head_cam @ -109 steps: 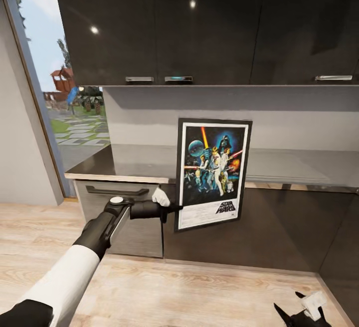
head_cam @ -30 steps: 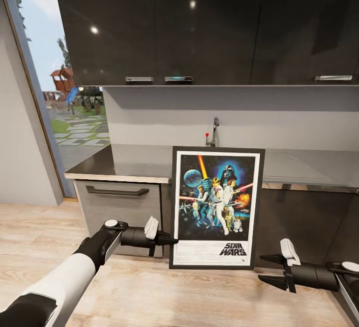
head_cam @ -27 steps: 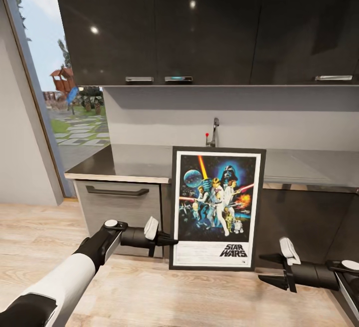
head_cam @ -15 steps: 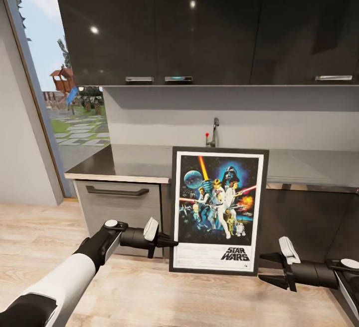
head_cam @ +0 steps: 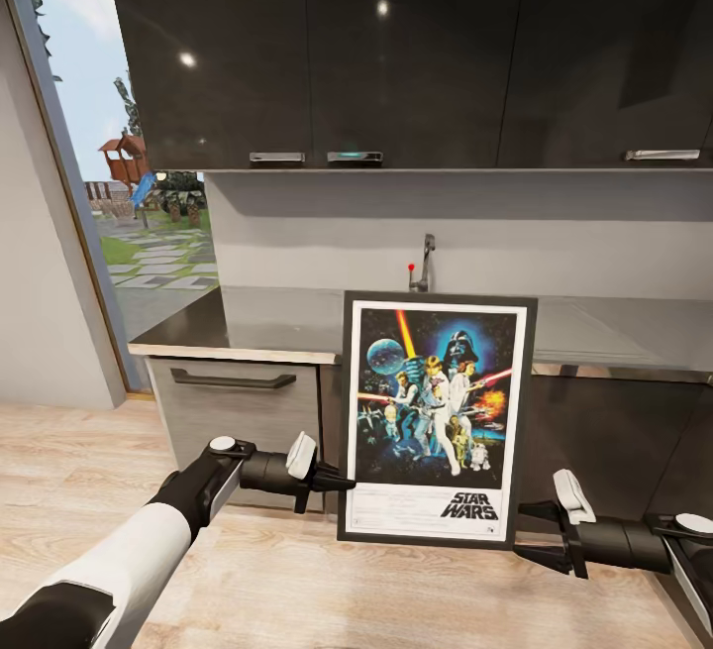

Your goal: Pick up the poster from the kitchen countertop and hang it on one of the wall nails in the kitchen.

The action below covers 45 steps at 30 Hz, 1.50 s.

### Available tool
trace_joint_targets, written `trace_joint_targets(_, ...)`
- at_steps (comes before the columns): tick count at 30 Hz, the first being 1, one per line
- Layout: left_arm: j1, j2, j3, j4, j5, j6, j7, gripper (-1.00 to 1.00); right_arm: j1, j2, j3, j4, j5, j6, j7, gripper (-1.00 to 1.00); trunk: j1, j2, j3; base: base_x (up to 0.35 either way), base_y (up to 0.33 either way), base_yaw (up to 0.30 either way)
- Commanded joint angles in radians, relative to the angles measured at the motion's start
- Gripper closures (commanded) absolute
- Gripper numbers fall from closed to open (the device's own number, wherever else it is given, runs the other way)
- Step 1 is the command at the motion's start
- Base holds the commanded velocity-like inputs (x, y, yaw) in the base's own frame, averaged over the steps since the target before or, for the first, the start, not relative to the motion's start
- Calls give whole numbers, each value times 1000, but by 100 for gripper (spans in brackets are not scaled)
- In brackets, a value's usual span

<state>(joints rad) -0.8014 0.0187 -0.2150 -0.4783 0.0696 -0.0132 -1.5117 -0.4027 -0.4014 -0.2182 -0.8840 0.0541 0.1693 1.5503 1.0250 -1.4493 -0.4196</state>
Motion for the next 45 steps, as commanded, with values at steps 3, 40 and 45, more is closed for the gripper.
trace_joint_targets(3,-1,1,-7,0,7,-5,2,100,-1,1,-3,-1,6,10,5,-100,0,-1,-1,0,0,0)
trace_joint_targets(40,-1,-15,-11,0,7,-6,-1,100,-1,1,-3,-1,6,6,3,-100,0,-1,-1,0,0,0)
trace_joint_targets(45,-1,-15,-10,1,7,-5,-1,100,-1,3,-3,-1,5,4,1,-100,0,-1,-1,0,0,0)
